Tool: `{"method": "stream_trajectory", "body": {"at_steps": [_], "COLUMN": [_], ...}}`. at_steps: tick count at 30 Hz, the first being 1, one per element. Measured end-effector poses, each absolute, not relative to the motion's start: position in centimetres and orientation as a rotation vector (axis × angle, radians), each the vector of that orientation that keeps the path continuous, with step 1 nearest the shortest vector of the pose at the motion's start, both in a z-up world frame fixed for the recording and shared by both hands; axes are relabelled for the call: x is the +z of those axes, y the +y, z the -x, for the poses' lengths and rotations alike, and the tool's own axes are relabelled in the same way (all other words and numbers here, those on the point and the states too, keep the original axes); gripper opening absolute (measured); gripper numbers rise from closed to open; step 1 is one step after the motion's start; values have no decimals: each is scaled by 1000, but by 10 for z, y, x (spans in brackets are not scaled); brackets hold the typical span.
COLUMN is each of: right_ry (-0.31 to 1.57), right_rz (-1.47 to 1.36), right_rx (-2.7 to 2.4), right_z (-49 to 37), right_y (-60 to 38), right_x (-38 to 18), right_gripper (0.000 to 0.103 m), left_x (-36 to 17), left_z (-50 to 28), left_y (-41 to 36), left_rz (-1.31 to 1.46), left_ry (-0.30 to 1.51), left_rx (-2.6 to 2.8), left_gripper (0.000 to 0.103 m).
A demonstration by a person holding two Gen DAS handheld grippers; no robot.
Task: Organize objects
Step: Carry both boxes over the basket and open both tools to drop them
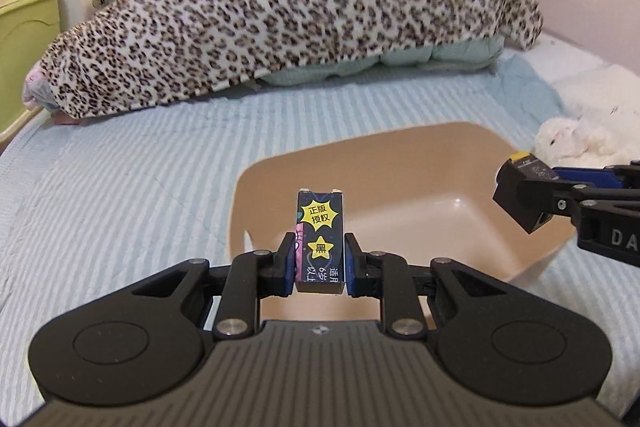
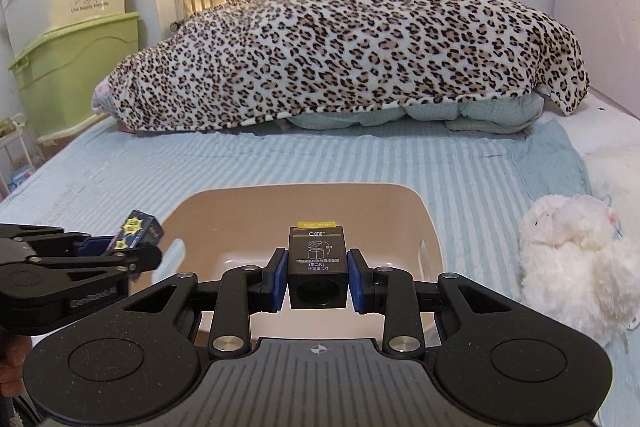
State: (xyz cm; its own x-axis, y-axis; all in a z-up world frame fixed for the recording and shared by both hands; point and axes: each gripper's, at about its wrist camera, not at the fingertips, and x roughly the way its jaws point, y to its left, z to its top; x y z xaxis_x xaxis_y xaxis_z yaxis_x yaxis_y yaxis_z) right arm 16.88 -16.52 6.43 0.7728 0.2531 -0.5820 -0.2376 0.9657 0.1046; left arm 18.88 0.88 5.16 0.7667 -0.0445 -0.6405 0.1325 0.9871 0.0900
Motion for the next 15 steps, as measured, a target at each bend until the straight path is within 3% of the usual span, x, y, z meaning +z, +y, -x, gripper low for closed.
{"method": "stream_trajectory", "body": {"at_steps": [15], "right_ry": [787], "right_rz": [63], "right_rx": [236], "right_z": [-214], "right_y": [-152], "right_x": [5], "right_gripper": [29], "left_x": [-12], "left_z": [-237], "left_y": [-4], "left_rz": [-224], "left_ry": [853], "left_rx": [-82], "left_gripper": [25]}}
